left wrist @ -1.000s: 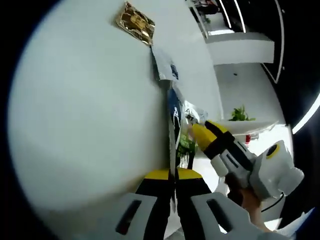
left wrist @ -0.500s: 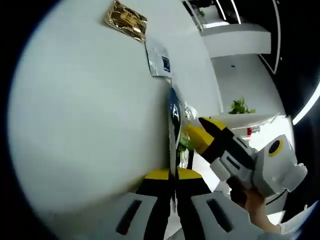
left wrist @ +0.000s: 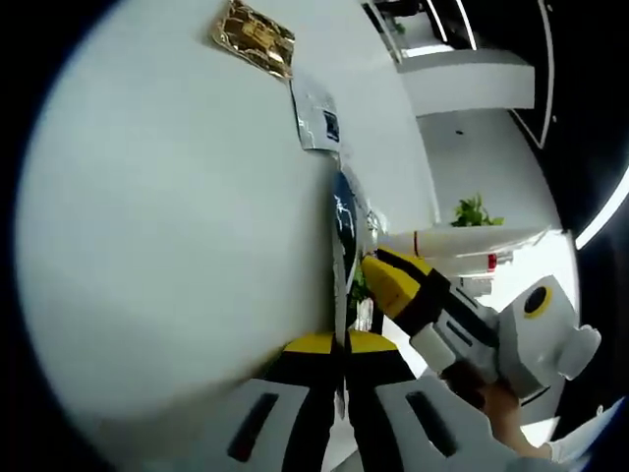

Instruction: Arrange the skincare products in the storage area until every visible bottle or jar stands upright without overlapping.

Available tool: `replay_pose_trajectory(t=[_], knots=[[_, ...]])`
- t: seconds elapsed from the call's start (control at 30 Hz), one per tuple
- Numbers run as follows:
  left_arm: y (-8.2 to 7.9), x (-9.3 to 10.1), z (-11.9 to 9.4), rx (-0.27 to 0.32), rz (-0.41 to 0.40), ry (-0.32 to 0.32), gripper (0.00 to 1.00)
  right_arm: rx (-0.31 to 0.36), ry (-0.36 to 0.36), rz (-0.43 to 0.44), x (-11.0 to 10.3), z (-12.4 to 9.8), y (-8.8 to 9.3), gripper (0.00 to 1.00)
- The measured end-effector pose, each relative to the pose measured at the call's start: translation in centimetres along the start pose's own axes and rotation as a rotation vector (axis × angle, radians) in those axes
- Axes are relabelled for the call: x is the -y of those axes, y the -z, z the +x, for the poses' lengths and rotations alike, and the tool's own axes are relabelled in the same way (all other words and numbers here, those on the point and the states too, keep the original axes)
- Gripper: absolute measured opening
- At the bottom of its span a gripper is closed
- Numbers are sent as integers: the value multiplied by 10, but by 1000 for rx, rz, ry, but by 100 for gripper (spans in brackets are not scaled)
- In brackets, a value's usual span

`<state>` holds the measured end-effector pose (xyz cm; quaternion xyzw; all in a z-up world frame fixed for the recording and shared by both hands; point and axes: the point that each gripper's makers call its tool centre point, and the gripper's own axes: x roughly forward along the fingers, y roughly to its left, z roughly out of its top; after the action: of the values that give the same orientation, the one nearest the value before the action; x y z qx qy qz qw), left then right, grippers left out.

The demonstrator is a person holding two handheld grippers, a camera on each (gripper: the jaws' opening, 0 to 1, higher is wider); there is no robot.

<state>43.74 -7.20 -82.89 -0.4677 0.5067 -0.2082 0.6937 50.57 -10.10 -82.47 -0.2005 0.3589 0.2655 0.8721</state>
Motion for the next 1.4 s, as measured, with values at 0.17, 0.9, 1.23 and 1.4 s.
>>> replay_pose_trajectory(t=[0.17,0.9,1.23,1.4], knots=[[0,1,0,4,11,0,0,12,11,-32,-1,0,0,11],[14,3,-49,5,330,-43,19,13,2,-38,-1,0,1,11],[5,-4,-64,-5,649,-164,30,-8,12,-7,4,0,0,16],[4,0,-72,-5,778,-199,39,-15,19,-38,8,0,-1,21]])
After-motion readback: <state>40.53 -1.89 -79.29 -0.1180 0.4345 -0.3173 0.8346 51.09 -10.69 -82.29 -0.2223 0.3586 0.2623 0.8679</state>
